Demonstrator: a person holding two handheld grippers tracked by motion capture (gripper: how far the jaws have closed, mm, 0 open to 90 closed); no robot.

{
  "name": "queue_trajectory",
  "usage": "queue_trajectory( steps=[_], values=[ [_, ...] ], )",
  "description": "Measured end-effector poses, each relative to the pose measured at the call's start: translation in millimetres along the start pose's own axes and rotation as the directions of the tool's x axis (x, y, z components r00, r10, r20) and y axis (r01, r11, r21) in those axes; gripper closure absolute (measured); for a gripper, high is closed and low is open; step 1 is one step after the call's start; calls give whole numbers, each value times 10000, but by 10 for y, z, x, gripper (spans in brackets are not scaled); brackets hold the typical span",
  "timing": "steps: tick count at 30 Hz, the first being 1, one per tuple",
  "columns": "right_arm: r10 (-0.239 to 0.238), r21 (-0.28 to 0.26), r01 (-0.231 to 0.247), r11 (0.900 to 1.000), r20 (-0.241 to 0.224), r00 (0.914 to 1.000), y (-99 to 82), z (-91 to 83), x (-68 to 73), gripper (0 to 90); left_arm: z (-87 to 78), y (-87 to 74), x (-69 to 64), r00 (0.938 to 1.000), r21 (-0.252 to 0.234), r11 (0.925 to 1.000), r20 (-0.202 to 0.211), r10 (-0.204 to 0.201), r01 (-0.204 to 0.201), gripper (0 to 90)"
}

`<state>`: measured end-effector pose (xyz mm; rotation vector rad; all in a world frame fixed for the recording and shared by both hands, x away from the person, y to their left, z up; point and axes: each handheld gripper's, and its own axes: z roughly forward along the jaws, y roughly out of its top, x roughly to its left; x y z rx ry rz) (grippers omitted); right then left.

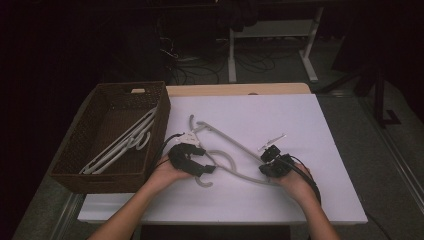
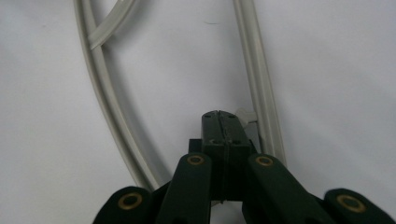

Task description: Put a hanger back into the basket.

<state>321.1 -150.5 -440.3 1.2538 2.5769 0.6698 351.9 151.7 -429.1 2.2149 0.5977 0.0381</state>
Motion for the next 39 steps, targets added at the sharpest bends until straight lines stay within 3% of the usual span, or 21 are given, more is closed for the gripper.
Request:
queue_trajectory(
  steps=[3,15,24,29,30,35,39],
  values=[
    [96,38,-97,9999,301,9995,26,2,-64,894,1,-1,1,10000,-5,10000,-3,-4,4,203],
    [1008,-177,-993,9949,1359,9856,244,-7,-634,895,8,-1,4,10000,-8,10000,-3,-39,39,203],
    [1004,-68,-1012,9948,2098,9726,435,94,-920,894,18,-3,8,10000,16,10000,22,1,-1,203],
    [1037,-298,-996,9946,2184,9703,494,107,-992,895,21,-1,9,10000,-46,10000,21,-64,64,204],
    [1323,-611,-1228,9905,1899,9729,499,82,-1027,894,23,0,8,10000,-38,10000,28,-69,70,203],
    [1692,-1208,-1518,9810,1498,9741,480,-36,-1043,894,19,0,9,10000,-81,9999,31,-87,87,203],
    [1893,-1445,-1677,9752,1516,9701,465,-121,-1088,894,22,2,10,10000,-61,10000,14,-76,76,203]
  ],
)
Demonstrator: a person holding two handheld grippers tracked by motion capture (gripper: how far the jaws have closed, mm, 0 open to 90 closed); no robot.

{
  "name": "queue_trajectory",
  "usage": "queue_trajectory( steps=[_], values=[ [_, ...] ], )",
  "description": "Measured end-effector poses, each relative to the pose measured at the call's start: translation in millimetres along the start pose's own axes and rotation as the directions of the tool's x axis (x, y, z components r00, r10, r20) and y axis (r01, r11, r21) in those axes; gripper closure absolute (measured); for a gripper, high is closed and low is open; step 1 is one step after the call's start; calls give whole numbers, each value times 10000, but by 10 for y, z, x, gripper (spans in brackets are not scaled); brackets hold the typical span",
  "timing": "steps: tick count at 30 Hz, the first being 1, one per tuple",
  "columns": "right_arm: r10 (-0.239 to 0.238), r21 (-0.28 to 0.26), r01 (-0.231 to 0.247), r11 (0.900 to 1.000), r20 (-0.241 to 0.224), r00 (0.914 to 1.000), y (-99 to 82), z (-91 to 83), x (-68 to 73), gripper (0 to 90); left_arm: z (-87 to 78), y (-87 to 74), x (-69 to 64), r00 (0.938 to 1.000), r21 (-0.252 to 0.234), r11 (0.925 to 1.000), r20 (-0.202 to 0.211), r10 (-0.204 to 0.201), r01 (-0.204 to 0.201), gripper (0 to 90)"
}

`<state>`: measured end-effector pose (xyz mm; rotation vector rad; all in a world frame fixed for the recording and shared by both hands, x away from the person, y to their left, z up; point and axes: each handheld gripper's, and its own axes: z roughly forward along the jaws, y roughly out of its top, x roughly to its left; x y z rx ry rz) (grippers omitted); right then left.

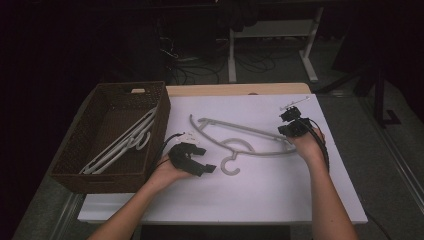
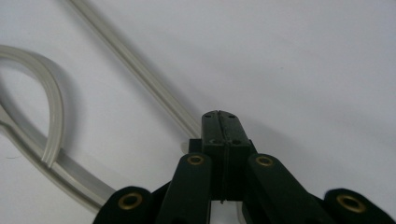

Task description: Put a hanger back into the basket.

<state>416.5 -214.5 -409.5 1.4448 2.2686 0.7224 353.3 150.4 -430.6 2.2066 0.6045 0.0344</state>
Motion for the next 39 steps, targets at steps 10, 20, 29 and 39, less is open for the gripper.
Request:
queue_trajectory(
  steps=[10,20,29,39],
  values=[
    [196,92,-196,9998,-51,9998,-45,91,-23,894,10,2,20,9999,-33,10000,-109,-57,57,204],
    [270,-490,-287,9984,-335,9991,-61,-34,28,893,80,231,143,9953,-282,9996,-971,-70,43,469],
    [655,-1074,-774,9912,-1096,9918,-190,-133,26,439,363,600,538,9752,618,9981,-2211,107,30,900],
    [645,-1277,-817,9884,-1338,9889,-225,-115,20,231,757,632,755,9749,1998,9798,-2200,347,102,900]
  ],
)
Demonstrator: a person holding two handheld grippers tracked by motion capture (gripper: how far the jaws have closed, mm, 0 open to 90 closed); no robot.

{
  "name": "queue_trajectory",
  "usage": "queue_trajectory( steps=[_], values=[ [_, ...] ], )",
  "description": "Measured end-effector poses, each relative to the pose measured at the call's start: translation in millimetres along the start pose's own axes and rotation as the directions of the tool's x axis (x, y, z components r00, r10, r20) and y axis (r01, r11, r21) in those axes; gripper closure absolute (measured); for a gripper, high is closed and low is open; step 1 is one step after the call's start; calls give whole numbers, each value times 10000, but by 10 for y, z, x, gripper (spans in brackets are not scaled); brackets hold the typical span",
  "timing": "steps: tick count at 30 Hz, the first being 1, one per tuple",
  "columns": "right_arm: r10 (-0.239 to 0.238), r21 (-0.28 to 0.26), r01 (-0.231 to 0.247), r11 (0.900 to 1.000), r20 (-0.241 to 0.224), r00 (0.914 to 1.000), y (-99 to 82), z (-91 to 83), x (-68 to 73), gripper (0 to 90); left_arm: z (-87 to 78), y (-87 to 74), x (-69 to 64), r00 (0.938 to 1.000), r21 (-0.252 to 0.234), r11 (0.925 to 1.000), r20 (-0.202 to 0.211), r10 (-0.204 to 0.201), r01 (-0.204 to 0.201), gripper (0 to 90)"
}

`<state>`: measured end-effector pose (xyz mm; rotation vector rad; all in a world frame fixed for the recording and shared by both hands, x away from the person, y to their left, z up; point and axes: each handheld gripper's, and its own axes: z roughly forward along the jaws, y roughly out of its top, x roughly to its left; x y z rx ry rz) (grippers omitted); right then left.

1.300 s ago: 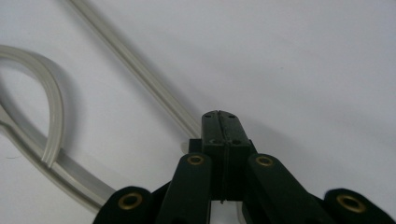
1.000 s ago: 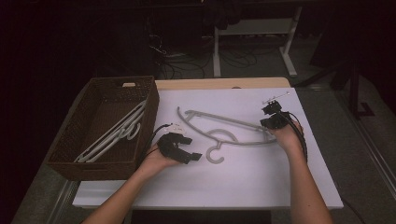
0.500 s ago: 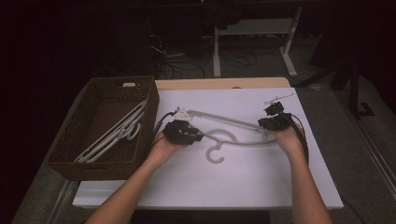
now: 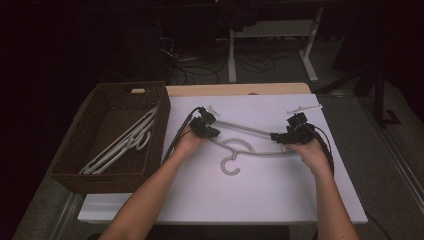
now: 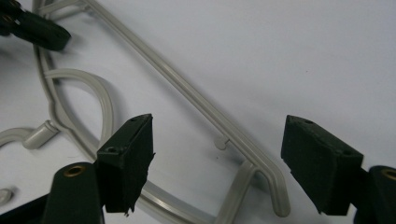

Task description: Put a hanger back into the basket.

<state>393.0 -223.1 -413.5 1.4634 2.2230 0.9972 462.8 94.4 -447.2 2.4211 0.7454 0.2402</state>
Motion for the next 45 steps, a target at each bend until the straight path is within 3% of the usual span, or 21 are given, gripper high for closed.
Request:
queue_trajectory(
  steps=[9,13,19,22,23,25,27,30,32,35,39,41,45],
  values=[
    [-149,-118,150,9998,131,9998,13,-8,36,188,-111,-100,-98,9974,400,9988,646,-304,278,900],
    [-259,-94,261,9996,154,9995,12,-8,49,187,-204,-225,-223,9939,514,9979,1006,-441,391,900],
    [-402,94,399,9992,332,9986,2,3,58,214,-356,-427,-437,9882,729,9971,1494,-328,221,900],
    [-404,163,399,9991,313,9987,0,0,71,269,-400,-491,-516,9855,773,9969,1679,-238,109,900],
    [-557,283,548,9981,323,9979,-13,-5,89,436,-458,-572,-617,9837,796,9968,1790,-147,4,900],
    [-552,325,544,9980,221,9982,-22,-7,93,519,-482,-605,-646,9846,775,9970,1748,-46,-91,900],
    [-629,478,622,9969,127,9979,-39,5,105,625,-531,-664,-654,9851,370,9993,1722,-24,-40,900],
    [-803,698,791,9944,153,9966,-58,44,120,786,-599,-699,-613,9843,-295,9991,1742,-264,320,748],
    [-877,843,858,9927,192,9960,-58,75,133,884,-635,-692,-590,9865,-357,9989,1618,-235,296,655],
    [-1052,929,1036,9903,121,9944,-57,113,159,893,-688,-702,-544,9827,-747,9962,1824,-311,454,547],
    [-1132,1167,1118,9869,59,9936,-67,167,174,893,-745,-707,-537,9795,-1061,9937,2011,-148,368,431],
    [-1130,1201,1116,9865,52,9936,-79,188,171,893,-751,-706,-568,9748,-1119,9935,2230,63,191,402],
    [-1142,1320,1121,9849,89,9934,-104,225,159,894,-736,-704,-620,9730,-1009,9945,2253,490,-267,368]
  ],
)
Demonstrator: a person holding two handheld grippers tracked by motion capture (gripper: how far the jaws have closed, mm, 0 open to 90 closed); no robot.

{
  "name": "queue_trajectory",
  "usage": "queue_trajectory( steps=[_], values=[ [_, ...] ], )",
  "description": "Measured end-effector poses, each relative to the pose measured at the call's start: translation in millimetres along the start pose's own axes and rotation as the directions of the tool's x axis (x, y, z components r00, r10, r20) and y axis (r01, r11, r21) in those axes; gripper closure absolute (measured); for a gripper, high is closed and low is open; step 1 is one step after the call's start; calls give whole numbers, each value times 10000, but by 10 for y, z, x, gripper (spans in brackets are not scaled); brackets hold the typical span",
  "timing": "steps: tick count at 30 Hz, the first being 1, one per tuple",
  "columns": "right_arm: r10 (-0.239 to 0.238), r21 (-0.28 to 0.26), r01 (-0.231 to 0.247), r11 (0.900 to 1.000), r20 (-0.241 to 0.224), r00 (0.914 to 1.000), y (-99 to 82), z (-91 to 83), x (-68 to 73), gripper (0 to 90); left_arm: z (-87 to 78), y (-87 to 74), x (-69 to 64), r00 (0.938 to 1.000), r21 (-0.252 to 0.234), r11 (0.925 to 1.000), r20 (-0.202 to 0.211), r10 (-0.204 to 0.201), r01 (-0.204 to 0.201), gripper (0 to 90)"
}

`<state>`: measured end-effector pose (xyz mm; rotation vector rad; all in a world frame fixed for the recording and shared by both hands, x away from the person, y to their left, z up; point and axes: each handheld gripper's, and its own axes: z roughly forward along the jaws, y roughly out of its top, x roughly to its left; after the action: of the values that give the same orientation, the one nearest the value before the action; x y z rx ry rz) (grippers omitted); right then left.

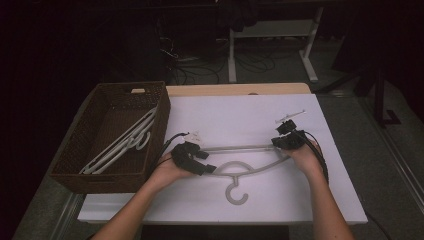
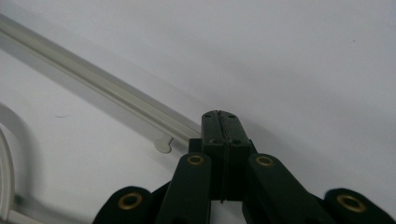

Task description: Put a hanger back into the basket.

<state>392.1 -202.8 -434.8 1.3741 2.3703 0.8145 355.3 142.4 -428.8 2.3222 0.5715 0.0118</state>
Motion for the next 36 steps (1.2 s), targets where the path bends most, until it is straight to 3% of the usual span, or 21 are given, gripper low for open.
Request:
queue_trajectory(
  steps=[6,12,17,24,28,36],
  values=[
    [16,154,-17,9999,83,10000,2,35,-3,894,48,-21,-43,9980,493,9969,215,602,-612,359],
    [31,231,-33,9997,100,9999,11,66,-7,895,114,-27,-45,9956,840,9921,224,912,-928,389],
    [-14,345,5,9994,261,9997,18,86,9,896,190,-26,-61,9895,1257,9815,173,1436,-1446,456],
    [-27,388,16,9992,291,9996,21,101,13,897,241,-4,-107,9747,1615,9628,-203,2228,-2167,648],
    [-21,416,8,9991,300,9995,21,106,16,897,245,-3,-117,9669,1605,9552,-165,2545,-2487,682],
    [-163,466,149,9988,287,9995,24,98,25,897,240,4,-147,9513,1581,9381,367,3062,-3081,728]
  ],
)
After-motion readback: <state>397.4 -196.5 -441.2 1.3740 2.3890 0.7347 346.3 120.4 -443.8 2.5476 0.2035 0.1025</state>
